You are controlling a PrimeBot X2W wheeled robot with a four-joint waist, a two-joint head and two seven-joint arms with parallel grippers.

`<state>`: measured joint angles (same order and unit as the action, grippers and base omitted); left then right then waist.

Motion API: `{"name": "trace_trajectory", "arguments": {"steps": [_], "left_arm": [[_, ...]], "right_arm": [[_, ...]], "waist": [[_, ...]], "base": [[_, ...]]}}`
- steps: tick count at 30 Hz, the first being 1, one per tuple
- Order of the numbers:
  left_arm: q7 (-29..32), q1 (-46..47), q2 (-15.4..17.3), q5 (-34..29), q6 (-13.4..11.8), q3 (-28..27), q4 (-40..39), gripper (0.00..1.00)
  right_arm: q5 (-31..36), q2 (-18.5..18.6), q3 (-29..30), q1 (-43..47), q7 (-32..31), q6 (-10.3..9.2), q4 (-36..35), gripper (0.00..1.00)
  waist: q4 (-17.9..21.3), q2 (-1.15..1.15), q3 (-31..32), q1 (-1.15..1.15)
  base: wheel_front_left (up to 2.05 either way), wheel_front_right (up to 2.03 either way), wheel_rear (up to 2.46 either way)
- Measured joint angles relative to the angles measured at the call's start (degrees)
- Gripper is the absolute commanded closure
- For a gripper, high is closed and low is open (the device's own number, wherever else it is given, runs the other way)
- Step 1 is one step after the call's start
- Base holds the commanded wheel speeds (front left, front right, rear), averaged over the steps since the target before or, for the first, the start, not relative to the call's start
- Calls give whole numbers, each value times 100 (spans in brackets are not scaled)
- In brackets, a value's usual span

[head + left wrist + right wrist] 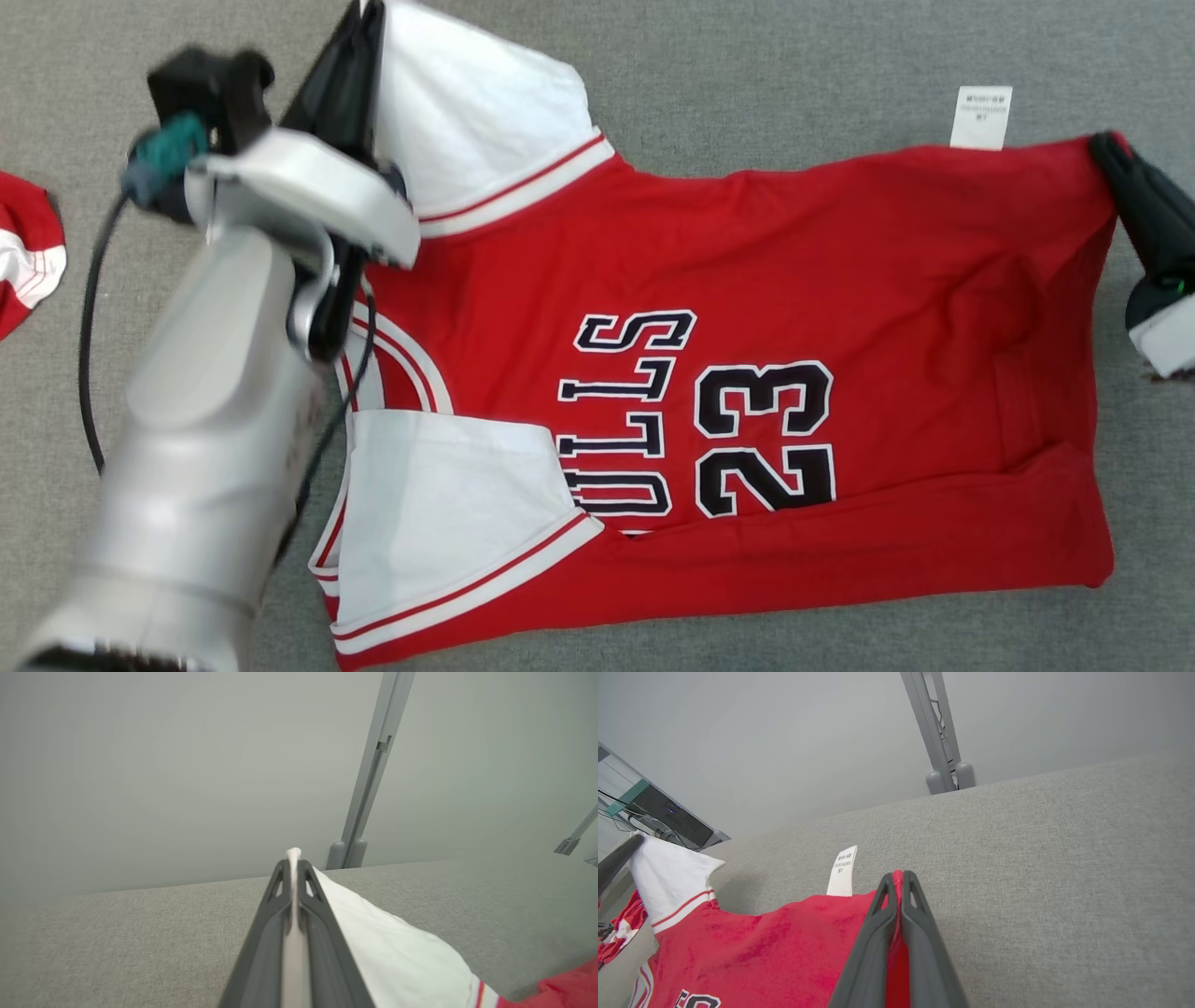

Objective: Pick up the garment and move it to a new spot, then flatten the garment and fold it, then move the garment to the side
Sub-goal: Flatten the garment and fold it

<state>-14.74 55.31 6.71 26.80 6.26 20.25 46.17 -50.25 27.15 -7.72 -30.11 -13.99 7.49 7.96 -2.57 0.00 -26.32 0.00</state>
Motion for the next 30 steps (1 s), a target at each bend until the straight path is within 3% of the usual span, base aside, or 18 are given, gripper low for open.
{"name": "trace_trajectory", "arguments": {"steps": [7, 11, 12, 15, 21, 30], "left_arm": [[26, -2222, 231, 154, -582, -247, -2750, 100], [439, -3472, 468, 213, -1013, -296, -4473, 100], [686, -4027, 564, 223, -1226, -301, -5175, 100], [1002, -4739, 677, 270, -1494, -289, -5954, 100], [1359, -5632, 701, 450, -1794, -209, -6647, 100], [1626, -6316, 666, 821, -1928, -162, -6574, 100]], "right_arm": [[-868, -69, 298, 860, 253, -1, -169, 100], [-1092, -64, 355, 1205, 433, -1, -155, 100], [-1092, -53, 320, 1336, 572, -1, -149, 100], [-1143, -62, 287, 1490, 817, -1, -121, 100], [-1244, -51, 215, 1961, 1381, -1, -256, 100], [-1259, 8, 133, 2891, 2049, -1, -536, 100]], "waist": [[-29, 0, 157, 0], [-94, 0, 205, 0], [-117, 0, 231, 0], [-157, 0, 273, 0], [-274, 0, 401, 0], [-362, 0, 631, 0]], "base": [[0, 0, 0], [0, 0, 0], [0, 0, 0], [0, 0, 0], [0, 0, 0], [0, 0, 0]]}}
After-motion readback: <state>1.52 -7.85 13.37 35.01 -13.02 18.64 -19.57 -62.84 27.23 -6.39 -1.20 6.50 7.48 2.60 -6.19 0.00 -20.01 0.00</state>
